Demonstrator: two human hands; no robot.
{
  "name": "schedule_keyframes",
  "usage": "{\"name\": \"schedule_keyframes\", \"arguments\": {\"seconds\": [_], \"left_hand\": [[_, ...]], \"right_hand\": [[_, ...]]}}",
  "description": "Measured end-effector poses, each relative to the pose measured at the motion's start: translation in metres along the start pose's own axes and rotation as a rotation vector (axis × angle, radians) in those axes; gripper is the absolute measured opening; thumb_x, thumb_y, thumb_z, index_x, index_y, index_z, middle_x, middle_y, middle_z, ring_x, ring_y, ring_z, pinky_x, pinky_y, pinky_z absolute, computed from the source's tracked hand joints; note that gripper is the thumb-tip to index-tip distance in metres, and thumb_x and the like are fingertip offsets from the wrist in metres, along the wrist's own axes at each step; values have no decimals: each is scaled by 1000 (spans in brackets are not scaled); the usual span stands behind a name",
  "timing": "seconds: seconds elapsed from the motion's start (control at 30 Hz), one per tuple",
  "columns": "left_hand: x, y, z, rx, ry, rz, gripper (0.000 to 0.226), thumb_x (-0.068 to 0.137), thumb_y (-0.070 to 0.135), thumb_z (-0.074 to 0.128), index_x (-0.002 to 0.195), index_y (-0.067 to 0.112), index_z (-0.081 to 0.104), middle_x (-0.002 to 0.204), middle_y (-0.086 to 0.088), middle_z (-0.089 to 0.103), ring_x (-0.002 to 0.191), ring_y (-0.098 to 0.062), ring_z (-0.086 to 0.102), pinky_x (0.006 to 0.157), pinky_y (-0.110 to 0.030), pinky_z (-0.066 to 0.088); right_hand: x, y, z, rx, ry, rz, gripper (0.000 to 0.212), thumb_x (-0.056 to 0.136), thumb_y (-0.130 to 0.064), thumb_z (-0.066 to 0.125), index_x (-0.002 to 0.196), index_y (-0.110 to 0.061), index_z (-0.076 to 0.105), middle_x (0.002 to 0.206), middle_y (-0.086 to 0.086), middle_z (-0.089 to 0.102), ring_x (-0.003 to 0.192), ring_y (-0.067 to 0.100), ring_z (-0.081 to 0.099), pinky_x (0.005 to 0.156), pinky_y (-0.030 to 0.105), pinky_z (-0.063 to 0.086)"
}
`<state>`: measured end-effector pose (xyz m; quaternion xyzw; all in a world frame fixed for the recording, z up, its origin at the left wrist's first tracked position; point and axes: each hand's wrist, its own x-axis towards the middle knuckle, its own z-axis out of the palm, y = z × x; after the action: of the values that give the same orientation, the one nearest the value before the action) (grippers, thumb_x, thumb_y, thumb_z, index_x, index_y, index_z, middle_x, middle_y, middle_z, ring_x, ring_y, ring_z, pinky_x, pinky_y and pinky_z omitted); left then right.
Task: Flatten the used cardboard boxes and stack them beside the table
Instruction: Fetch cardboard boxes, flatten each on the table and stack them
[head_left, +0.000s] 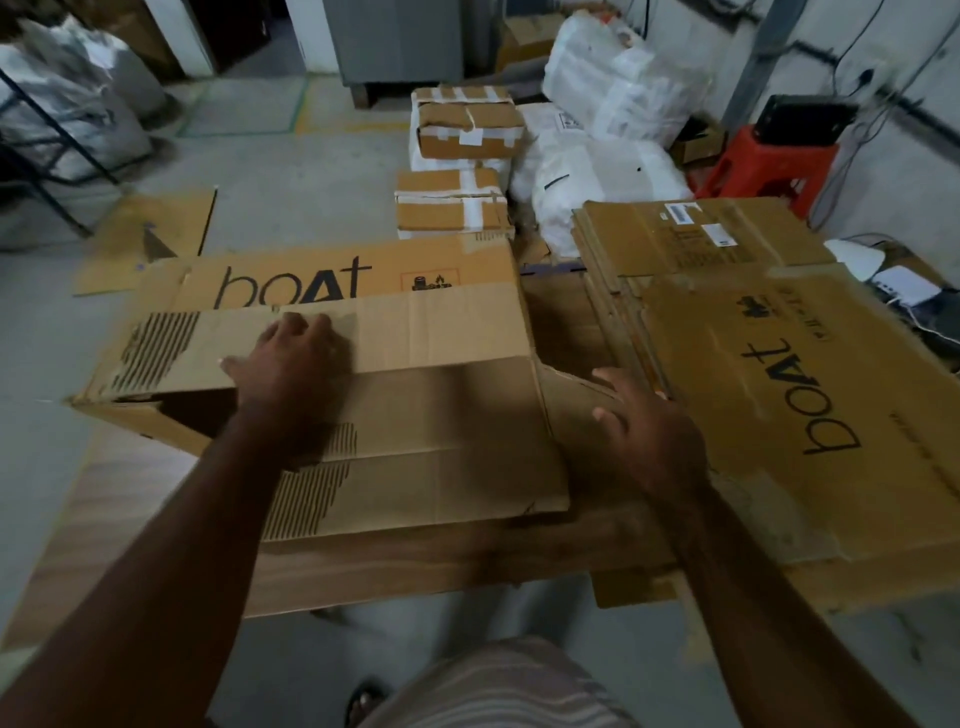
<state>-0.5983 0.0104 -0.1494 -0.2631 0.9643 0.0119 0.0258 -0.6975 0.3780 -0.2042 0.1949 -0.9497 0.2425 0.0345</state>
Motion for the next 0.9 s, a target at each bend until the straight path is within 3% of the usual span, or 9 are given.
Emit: {"name": "schedule_keyframes", "arguments": {"seconds": [0.07,0.2,0.37,0.5,0.6,0.73,0.83,0.9], "left_hand": [[-1,-3,1,11,-6,-20,81,78,42,82,144,26,37,149,-13,38,135,-40,42,97,-78,38],[-3,-6,0,27,-14,-21,84,76,37,84,145,24,38,151,-13,36,136,-40,40,99,-76,39],[-4,5,-1,22,23,-13,81,79,37,82,145,27,35,151,-11,36,137,-38,39,100,-74,39],[-3,15,-3,-27,54,27,73,84,32,78,144,27,38,153,-9,37,140,-35,37,106,-71,35],[-2,19,-3,-50,96,47,75,85,30,76,148,30,36,157,-4,34,144,-30,33,109,-66,34],[0,-13,-2,-110,26,114,79,87,47,71,154,37,31,166,5,24,150,-23,26,110,-63,28],[-6,-62,-2,-162,29,-60,73,87,50,69,150,35,35,166,-2,20,152,-29,17,112,-73,19],[-13,-95,-2,-214,17,-237,82,84,51,73,151,30,29,168,-10,7,154,-38,4,111,-77,11]], "right_hand": [[17,-4,-7,-55,-9,-14,51,94,-31,67,142,-31,50,123,3,68,105,29,66,88,49,54],[54,-33,-22,-258,-219,-7,56,92,-33,67,144,-30,48,144,0,54,129,27,53,102,50,43],[62,-106,-8,-308,-282,-143,94,90,-47,68,161,-24,11,168,8,16,150,32,24,116,57,28],[82,-175,23,-289,-314,-384,110,85,-51,73,163,-21,2,171,7,5,156,31,10,122,59,20],[94,-223,45,-329,-410,-498,114,81,-52,78,163,-22,4,171,5,3,157,31,6,121,64,20],[103,-250,57,-438,-444,-486,106,81,-47,78,161,-26,13,169,4,10,153,30,16,107,76,29],[106,-254,59,-485,-455,-456,105,79,-45,80,159,-26,15,162,5,19,146,31,25,103,75,35],[107,-254,59,-501,-467,-408,106,78,-42,81,159,-27,14,159,6,22,143,31,27,102,75,36]]}}
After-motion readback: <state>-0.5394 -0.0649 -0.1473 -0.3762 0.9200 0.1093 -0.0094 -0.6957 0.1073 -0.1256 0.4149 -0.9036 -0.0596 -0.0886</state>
